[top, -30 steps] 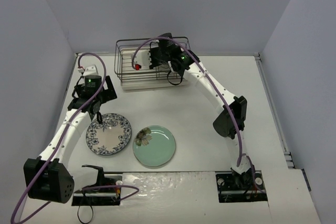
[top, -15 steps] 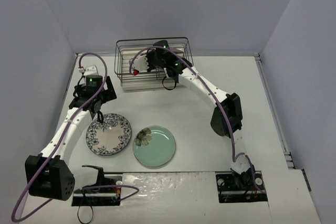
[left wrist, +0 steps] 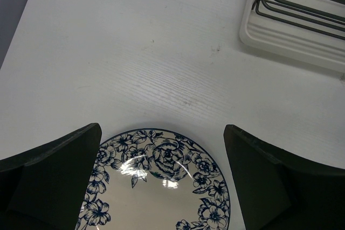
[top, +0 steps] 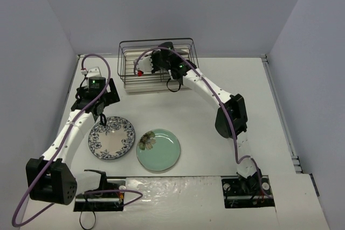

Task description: Load the plates into the dish rack

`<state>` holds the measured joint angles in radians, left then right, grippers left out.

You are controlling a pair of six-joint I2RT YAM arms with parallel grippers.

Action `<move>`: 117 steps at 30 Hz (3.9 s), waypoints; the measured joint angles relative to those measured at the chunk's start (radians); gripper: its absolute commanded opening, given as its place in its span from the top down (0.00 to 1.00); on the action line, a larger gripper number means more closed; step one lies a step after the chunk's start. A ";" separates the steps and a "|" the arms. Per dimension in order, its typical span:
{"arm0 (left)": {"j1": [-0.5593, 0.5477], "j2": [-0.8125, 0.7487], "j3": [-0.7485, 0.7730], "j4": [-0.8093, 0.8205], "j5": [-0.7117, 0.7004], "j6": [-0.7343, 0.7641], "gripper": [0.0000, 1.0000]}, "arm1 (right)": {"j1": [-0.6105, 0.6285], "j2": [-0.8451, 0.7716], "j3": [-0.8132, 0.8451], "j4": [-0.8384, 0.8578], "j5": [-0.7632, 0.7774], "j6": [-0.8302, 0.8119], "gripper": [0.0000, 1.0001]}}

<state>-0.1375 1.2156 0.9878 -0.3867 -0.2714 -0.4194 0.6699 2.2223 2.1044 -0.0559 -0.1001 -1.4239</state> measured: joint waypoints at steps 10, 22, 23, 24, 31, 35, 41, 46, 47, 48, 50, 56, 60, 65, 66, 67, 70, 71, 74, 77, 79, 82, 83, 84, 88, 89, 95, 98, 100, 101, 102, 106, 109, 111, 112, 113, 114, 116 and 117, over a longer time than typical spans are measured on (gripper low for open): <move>0.000 0.000 0.003 -0.008 -0.008 0.000 0.03 | -0.114 0.010 0.021 -0.043 -0.144 0.154 1.00; 0.000 0.003 0.005 -0.016 -0.011 0.000 0.03 | -0.170 0.049 0.027 0.011 -0.254 0.240 1.00; 0.000 0.005 0.005 -0.017 -0.011 0.000 0.03 | -0.167 0.053 0.027 0.018 -0.258 0.237 1.00; 0.000 0.007 0.005 -0.019 -0.012 0.000 0.03 | -0.165 0.056 0.027 0.024 -0.261 0.233 1.00; 0.000 0.018 0.005 -0.021 -0.013 0.000 0.03 | -0.146 0.067 0.030 0.052 -0.268 0.212 1.00; 0.000 0.027 0.006 -0.021 -0.014 0.000 0.03 | -0.143 0.067 0.031 0.052 -0.269 0.202 1.00; 0.000 0.043 0.008 -0.021 -0.014 0.000 0.03 | -0.127 0.067 0.030 0.053 -0.270 0.178 1.00; 0.000 0.047 0.011 -0.021 -0.014 0.001 0.03 | -0.116 0.067 0.030 0.059 -0.301 0.170 1.00; 0.000 0.047 0.012 -0.021 -0.014 0.001 0.03 | -0.116 0.067 0.030 0.060 -0.309 0.170 1.00; 0.000 0.047 0.013 -0.021 -0.014 0.001 0.03 | -0.116 0.067 0.030 0.061 -0.316 0.170 1.00; 0.000 0.048 0.016 -0.021 -0.014 0.001 0.03 | -0.117 0.067 0.030 0.065 -0.326 0.171 1.00; 0.000 0.048 0.019 -0.020 -0.014 0.002 0.03 | -0.125 0.067 0.030 0.079 -0.357 0.193 1.00; 0.000 0.048 0.019 -0.021 -0.014 0.009 0.03 | -0.136 0.067 0.030 0.093 -0.379 0.220 0.90; 0.000 0.047 0.019 -0.020 -0.014 0.017 0.03 | -0.141 0.067 0.031 0.112 -0.387 0.238 0.64; 0.000 0.047 0.019 -0.020 -0.014 0.017 0.03 | -0.141 0.067 0.031 0.120 -0.387 0.242 0.61; 0.000 0.047 0.019 -0.020 -0.014 0.018 0.03 | -0.142 0.067 0.031 0.127 -0.388 0.244 0.58; 0.000 0.046 0.019 -0.021 -0.014 0.019 0.03 | -0.143 0.067 0.031 0.145 -0.394 0.249 0.46; 0.000 0.045 0.019 -0.021 -0.014 0.019 0.03 | -0.144 0.067 0.031 0.151 -0.397 0.251 0.45; 0.000 0.039 0.019 -0.021 -0.014 0.019 0.03 | -0.143 0.066 0.026 0.163 -0.404 0.253 0.43; 0.000 0.029 0.019 -0.021 -0.012 0.019 0.03 | -0.140 0.060 0.011 0.168 -0.406 0.253 0.40; 0.000 0.020 0.019 -0.021 -0.011 0.019 0.03 | -0.136 0.053 0.000 0.169 -0.406 0.253 0.37; 0.000 0.006 0.019 -0.021 -0.006 0.019 0.03 | -0.129 0.028 -0.033 0.173 -0.406 0.250 0.35; 0.000 -0.001 0.019 -0.022 -0.002 0.018 0.03 | -0.125 0.015 -0.049 0.173 -0.406 0.249 0.34; 0.000 -0.008 0.019 -0.022 0.001 0.018 0.03 | -0.120 0.002 -0.062 0.172 -0.407 0.248 0.32; 0.000 -0.034 0.018 -0.024 0.009 0.018 0.03 | -0.098 -0.049 -0.094 0.170 -0.414 0.245 0.29; 0.000 -0.041 0.017 -0.026 0.010 0.018 0.03 | -0.092 -0.061 -0.097 0.171 -0.414 0.245 0.28; 0.000 -0.078 0.013 -0.037 0.019 0.015 0.03 | -0.062 -0.127 -0.113 0.169 -0.416 0.251 0.22; 0.000 -0.096 0.012 -0.044 0.030 0.014 0.03 | -0.051 -0.153 -0.129 0.169 -0.426 0.287 0.16; 0.000 -0.109 0.012 -0.050 0.037 0.014 0.03 | -0.048 -0.166 -0.141 0.174 -0.433 0.322 0.12; 0.000 -0.116 0.011 -0.052 0.041 0.014 0.03 | -0.046 -0.176 -0.152 0.180 -0.435 0.345 0.11; 0.000 -0.124 0.010 -0.054 0.044 0.014 0.03 | -0.045 -0.188 -0.166 0.187 -0.437 0.369 0.10; 0.000 -0.148 -0.001 -0.060 0.056 0.009 0.03 | -0.043 -0.249 -0.232 0.236 -0.439 0.474 0.07; 0.000 -0.156 -0.005 -0.064 0.068 -0.001 0.03 | -0.041 -0.303 -0.281 0.279 -0.429 0.545 0.01; 0.000 -0.162 -0.010 -0.064 0.083 -0.008 0.03 | -0.041 -0.344 -0.311 0.295 -0.405 0.597 0.00; 0.000 -0.165 -0.014 -0.064 0.090 -0.011 0.03 | -0.041 -0.368 -0.330 0.310 -0.386 0.630 0.00; 0.000 -0.168 -0.017 -0.065 0.096 -0.013 0.03 | -0.041 -0.393 -0.352 0.326 -0.363 0.664 0.00; 0.000 -0.169 -0.020 -0.068 0.101 -0.015 0.03 | -0.041 -0.419 -0.377 0.342 -0.338 0.698 0.00; 0.000 -0.175 -0.022 -0.070 0.113 -0.023 0.03 | -0.041 -0.478 -0.441 0.381 -0.280 0.775 0.00; 0.000 -0.180 -0.025 -0.070 0.118 -0.028 0.03 | -0.042 -0.505 -0.475 0.408 -0.251 0.814 0.00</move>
<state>-0.1375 1.0356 0.9624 -0.4570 -0.1534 -0.4470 0.6278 1.7171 1.6294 0.3521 -0.3514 -0.6098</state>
